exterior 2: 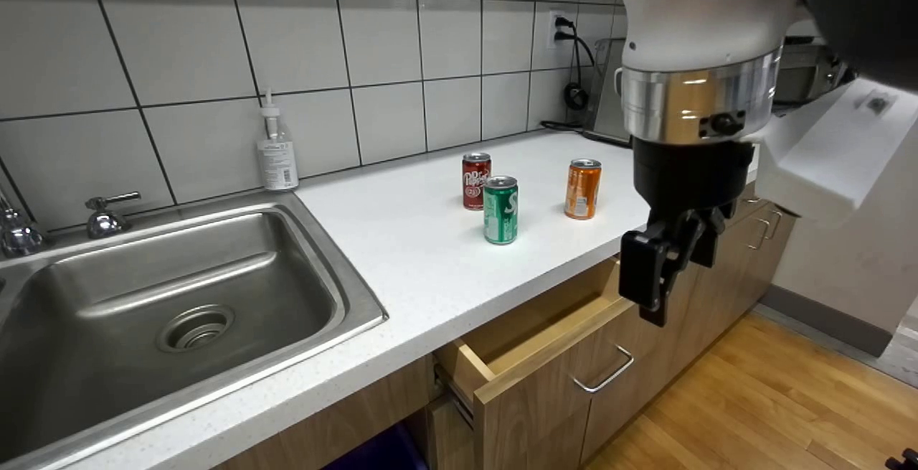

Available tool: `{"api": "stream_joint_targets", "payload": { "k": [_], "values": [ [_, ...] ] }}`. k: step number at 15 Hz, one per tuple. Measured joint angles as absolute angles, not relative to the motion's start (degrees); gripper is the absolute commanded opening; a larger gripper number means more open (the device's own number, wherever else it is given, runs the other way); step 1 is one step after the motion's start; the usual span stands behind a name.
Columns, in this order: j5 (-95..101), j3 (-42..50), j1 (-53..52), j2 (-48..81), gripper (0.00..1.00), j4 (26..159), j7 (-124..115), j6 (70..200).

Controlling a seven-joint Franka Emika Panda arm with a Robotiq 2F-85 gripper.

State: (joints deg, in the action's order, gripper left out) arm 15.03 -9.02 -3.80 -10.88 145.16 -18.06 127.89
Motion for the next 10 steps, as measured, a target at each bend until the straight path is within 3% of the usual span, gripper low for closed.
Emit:
{"api": "stream_joint_targets", "payload": {
  "k": [10],
  "values": [
    [16.9, -4.7, -3.6, -0.6, 1.00, 140.9, -12.6, 134.5]
  ]
}}
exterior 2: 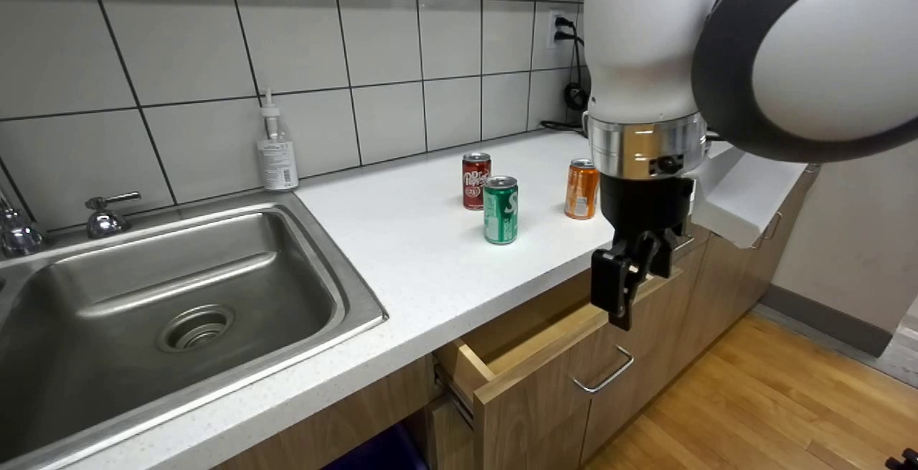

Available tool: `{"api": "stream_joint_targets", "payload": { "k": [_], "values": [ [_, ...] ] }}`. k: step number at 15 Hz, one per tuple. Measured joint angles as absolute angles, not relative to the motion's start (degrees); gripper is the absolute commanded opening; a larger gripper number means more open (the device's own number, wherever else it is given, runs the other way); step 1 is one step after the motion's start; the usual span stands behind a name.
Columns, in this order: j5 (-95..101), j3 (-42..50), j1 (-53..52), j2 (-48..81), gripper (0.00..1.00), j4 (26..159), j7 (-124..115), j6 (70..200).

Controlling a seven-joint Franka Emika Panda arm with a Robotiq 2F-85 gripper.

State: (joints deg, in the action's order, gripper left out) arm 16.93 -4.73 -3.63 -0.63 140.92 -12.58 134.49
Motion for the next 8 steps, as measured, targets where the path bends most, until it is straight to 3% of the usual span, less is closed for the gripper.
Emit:
{"api": "stream_joint_targets", "payload": {
  "k": [8],
  "values": [
    [15.3, -1.3, -3.1, 8.1, 1.00, 133.9, -7.6, 136.6]
  ]
}}
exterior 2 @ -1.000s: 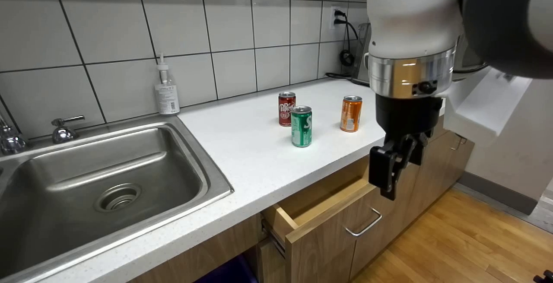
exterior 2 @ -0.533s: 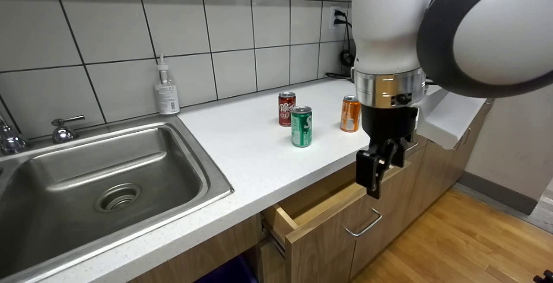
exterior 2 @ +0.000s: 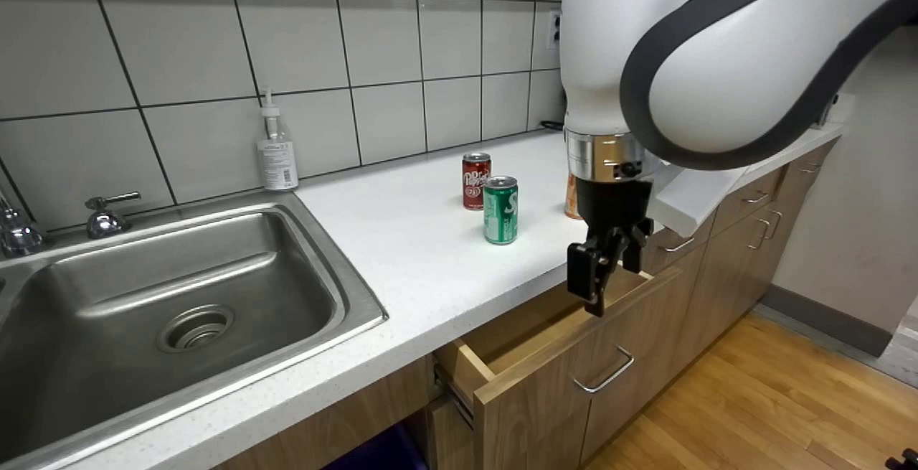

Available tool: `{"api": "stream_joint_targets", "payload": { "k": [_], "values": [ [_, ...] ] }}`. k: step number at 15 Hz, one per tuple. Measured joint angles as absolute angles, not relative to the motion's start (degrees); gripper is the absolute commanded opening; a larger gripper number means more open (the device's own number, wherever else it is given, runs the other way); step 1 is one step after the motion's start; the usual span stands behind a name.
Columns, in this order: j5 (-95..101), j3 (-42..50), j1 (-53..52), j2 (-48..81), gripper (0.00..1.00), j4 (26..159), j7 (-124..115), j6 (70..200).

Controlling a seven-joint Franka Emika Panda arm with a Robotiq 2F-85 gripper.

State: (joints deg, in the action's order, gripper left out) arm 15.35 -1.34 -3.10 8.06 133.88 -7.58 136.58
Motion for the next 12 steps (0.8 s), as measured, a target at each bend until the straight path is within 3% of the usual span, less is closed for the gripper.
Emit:
{"api": "stream_joint_targets", "payload": {
  "k": [12],
  "values": [
    [15.0, -1.2, -2.9, 9.9, 1.00, 132.3, -7.2, 136.6]
  ]
}}
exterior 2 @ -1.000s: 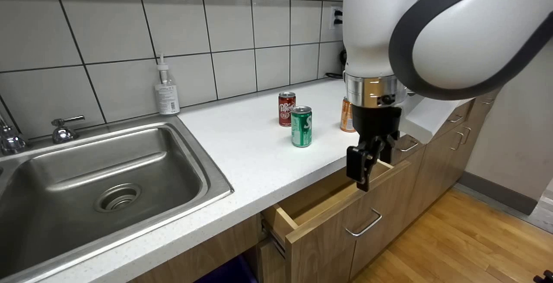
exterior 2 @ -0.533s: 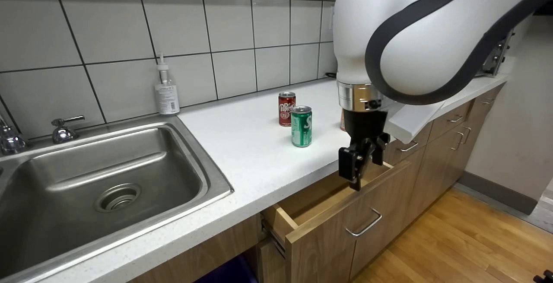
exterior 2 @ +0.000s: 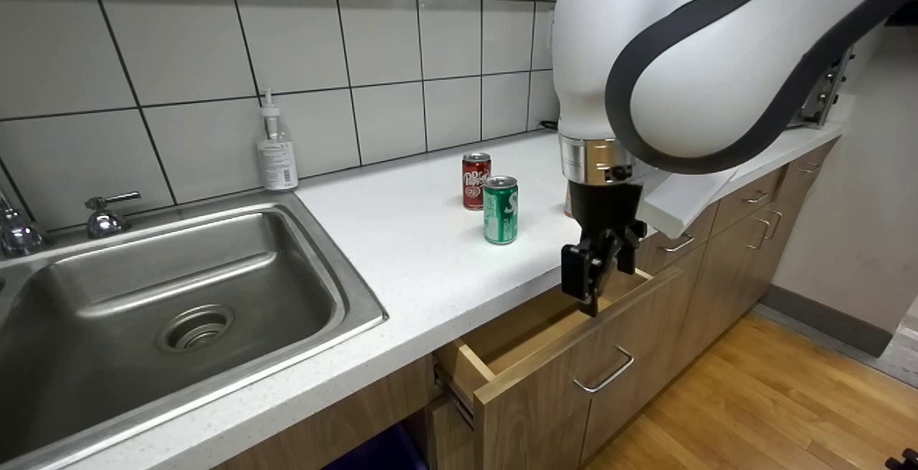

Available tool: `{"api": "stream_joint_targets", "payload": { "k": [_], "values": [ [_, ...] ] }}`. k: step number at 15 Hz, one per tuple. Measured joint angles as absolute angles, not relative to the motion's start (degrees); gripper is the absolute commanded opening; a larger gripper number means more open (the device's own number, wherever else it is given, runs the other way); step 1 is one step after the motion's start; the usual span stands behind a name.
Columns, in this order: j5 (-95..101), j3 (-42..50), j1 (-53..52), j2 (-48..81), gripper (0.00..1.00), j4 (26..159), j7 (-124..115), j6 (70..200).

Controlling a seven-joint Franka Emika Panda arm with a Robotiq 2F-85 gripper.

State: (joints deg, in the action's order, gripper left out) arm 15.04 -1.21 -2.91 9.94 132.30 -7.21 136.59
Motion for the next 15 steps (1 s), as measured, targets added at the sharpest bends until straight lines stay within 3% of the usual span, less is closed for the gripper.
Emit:
{"api": "stream_joint_targets", "payload": {
  "k": [15],
  "values": [
    [15.1, 0.4, -2.9, 18.4, 1.00, 131.0, -6.7, 150.2]
  ]
}}
